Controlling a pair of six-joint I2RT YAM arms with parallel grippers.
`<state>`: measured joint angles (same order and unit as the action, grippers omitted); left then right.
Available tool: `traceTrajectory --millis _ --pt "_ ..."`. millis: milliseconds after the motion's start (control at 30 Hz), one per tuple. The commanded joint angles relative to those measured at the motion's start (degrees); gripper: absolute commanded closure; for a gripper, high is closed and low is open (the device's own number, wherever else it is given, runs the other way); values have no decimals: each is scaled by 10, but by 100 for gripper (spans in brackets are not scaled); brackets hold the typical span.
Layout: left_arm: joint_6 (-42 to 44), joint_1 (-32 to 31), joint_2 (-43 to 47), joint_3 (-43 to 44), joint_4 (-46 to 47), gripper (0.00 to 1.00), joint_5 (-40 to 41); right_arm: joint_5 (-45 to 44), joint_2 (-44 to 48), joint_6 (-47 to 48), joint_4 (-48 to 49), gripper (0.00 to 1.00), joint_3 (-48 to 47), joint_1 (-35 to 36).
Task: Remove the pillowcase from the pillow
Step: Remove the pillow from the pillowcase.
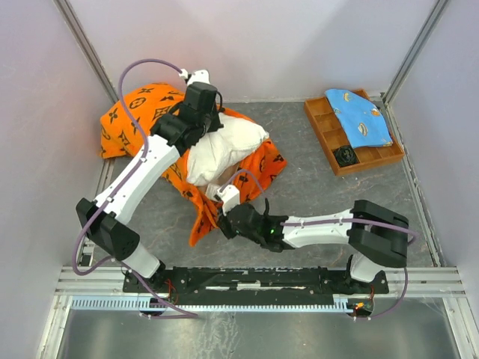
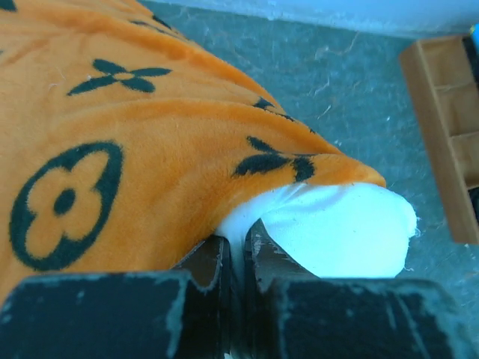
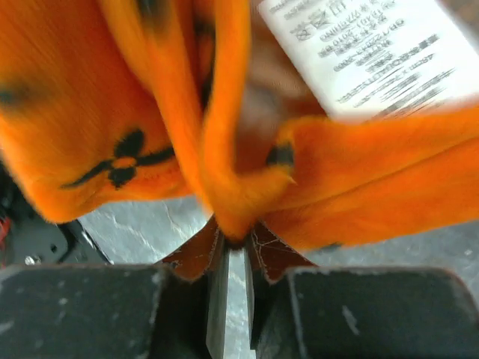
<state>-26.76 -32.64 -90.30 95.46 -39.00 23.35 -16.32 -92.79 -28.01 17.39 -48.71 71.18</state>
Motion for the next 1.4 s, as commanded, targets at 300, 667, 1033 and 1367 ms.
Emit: traceTrajectory --millis 300,667,1033,1367 --pt "46 21 38 65 172 97 16 100 83 7 -46 40 42 7" --pt "7 21 83 -18 207 97 -32 163 200 -387 173 1 67 -289" --pt "-15 21 95 -39 210 97 -56 196 -98 -592 554 1 -13 -333" --pt "-38 21 106 -118 235 97 -52 247 -71 -539 607 1 -40 -333"
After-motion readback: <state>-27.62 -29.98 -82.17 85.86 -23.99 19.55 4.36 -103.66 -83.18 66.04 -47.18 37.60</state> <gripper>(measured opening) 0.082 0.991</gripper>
